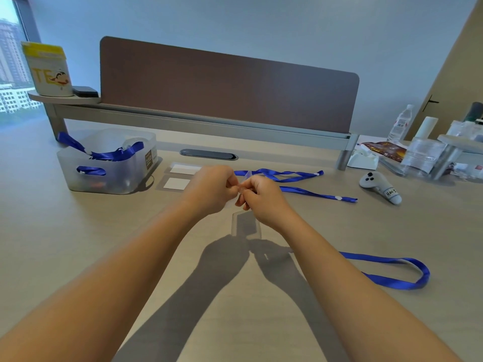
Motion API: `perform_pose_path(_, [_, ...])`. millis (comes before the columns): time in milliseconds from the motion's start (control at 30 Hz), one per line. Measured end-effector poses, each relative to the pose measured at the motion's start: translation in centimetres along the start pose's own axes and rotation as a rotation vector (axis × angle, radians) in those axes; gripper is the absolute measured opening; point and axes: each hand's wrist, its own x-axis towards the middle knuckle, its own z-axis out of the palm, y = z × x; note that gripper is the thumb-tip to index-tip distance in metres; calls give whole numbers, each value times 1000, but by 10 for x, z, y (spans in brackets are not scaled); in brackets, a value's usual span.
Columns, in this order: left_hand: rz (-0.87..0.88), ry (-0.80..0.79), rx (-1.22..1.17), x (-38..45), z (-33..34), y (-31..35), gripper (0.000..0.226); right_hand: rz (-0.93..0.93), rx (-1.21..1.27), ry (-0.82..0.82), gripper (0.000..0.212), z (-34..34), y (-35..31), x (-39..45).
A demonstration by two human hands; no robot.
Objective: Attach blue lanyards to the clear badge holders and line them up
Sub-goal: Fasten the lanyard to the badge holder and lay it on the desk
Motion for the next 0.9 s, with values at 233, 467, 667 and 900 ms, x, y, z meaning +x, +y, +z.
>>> perform_pose_path(233, [31, 24, 90, 0, 7, -10, 23, -7, -78, -3, 16, 6, 1, 2])
perform_pose_path(467, [69, 98, -8, 4, 12, -19, 21, -18, -13, 11, 19, 7, -1, 6])
perform_pose_path(667, [-478, -161, -790, 0, 10, -43, 49, 56, 264, 28, 23, -3, -3, 13])
perform_pose_path(900, [-706, -489, -1366, -9, 24, -48, 55, 95, 524, -69, 27, -3, 3, 14])
